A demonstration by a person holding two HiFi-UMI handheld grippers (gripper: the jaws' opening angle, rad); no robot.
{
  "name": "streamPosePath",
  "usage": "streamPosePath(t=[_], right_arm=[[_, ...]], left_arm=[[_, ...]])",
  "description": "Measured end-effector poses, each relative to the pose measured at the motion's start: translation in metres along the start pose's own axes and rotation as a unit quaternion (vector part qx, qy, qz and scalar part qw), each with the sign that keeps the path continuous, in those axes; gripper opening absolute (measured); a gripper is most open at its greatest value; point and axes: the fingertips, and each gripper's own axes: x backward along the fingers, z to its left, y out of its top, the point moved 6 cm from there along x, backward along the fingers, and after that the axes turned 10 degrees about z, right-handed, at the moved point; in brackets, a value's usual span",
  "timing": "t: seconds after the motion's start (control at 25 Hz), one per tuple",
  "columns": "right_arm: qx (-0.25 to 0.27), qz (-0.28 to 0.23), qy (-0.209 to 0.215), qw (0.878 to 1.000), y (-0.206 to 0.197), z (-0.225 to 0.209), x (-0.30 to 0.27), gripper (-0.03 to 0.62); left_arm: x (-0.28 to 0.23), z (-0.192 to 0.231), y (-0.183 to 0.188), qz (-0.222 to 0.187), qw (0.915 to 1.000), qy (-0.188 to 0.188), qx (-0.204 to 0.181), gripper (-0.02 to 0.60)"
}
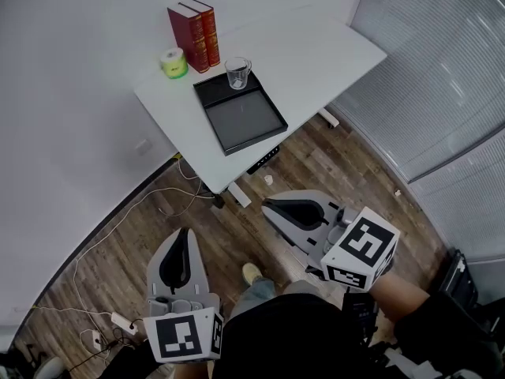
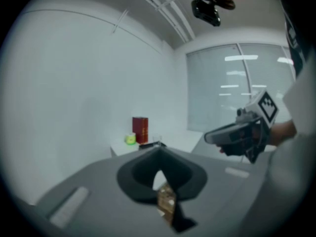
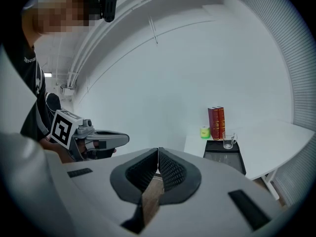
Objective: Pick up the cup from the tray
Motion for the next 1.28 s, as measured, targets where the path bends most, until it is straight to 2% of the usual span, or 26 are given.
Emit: streamPosePath(t=[1.28], right_arm=[[0.023,-0.011,-0.042,0.999,0.011,0.003,0.007,0.015]], left_arm=[[-0.006,0.015,0.002,-0.027,0.9995,-0.015,0.0,0.005]])
